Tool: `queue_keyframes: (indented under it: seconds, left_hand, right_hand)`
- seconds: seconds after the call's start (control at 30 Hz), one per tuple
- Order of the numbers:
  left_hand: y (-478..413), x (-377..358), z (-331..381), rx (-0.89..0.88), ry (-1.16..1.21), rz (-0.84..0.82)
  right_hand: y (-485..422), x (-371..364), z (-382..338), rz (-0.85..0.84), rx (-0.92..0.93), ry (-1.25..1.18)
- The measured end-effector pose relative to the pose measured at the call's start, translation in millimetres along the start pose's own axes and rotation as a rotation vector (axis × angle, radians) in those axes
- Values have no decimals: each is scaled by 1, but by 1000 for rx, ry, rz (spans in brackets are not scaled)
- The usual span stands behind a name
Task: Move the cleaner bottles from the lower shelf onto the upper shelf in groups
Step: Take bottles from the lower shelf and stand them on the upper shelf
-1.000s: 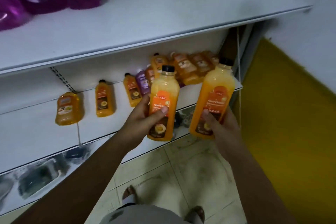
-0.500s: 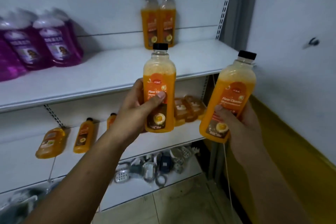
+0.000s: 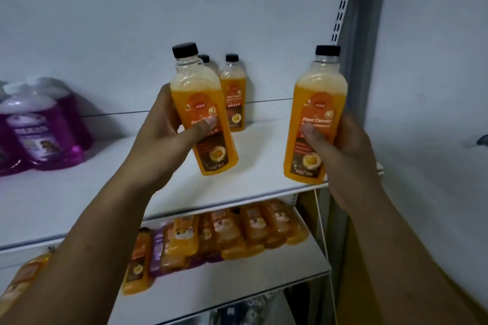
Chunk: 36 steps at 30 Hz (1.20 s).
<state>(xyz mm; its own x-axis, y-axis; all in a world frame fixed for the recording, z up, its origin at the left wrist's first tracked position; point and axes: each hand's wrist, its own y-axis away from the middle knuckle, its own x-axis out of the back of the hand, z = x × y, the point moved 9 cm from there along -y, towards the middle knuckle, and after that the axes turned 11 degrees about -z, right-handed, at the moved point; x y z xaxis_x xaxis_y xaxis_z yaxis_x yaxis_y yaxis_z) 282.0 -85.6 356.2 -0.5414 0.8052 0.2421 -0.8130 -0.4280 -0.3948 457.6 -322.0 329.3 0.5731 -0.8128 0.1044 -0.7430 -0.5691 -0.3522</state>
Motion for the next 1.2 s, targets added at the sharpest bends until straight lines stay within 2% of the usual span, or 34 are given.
queue_keyframes:
  seconds: [0.3, 0.5, 0.73, 1.2]
  left_hand:
    - [-83, 16, -30, 57, -257, 118]
    - [-107, 18, -51, 60, -320, 206]
    - [-108, 10, -81, 78, -368, 243]
    - [-107, 17, -94, 45, -361, 294]
  right_hand:
    - [-140, -35, 28, -153, 44, -14]
    - [-205, -49, 55, -160, 70, -8]
    - [-223, -59, 101, -177, 19, -31]
    - [-226, -65, 110, -191, 51, 12]
